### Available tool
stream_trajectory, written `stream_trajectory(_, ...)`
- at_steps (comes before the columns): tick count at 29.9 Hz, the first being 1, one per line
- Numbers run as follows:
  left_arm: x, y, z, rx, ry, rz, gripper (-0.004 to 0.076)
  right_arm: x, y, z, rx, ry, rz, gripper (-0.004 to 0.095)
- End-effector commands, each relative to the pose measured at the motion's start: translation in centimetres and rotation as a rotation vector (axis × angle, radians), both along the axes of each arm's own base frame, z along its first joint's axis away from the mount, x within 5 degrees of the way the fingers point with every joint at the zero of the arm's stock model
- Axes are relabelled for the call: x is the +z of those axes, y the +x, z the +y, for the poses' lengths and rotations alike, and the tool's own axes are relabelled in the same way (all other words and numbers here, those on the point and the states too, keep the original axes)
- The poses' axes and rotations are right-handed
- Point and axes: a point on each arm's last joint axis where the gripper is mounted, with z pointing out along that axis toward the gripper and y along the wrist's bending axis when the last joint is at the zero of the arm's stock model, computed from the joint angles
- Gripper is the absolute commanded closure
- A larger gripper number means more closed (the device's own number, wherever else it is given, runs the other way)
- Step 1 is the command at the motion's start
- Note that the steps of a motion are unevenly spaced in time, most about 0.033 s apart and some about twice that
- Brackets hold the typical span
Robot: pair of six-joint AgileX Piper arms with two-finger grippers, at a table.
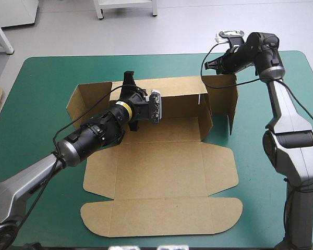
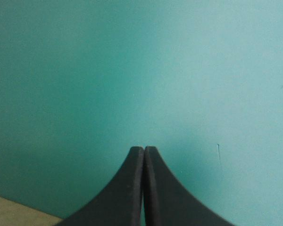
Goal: Fold the box
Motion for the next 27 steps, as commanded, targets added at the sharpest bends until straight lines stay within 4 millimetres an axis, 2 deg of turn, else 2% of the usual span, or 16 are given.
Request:
stream_trajectory(1,2.0,-0.6,0.2,0.015,-0.066,-0.028,0.0732,4.3,-1.8,-0.6,0.000,0.015,-0.084,0.0925)
stream_trajectory(6,2.0,-0.6,0.2,0.015,-0.066,-0.028,0.0732,4.7,-2.2,-0.4,0.017,0.032,-0.075,0.0925)
stream_trajectory(15,2.0,-0.6,0.2,0.016,-0.070,-0.026,0.0732,7.7,-4.1,-0.4,0.046,0.048,-0.138,0.0925)
stream_trajectory(20,2.0,-0.6,0.2,0.016,-0.070,-0.026,0.0732,7.6,-4.1,-0.5,0.043,0.032,-0.137,0.0925)
stream_trajectory(27,2.0,-0.6,0.2,0.016,-0.070,-0.026,0.0732,6.6,-2.8,-0.8,0.016,0.018,-0.169,0.0925)
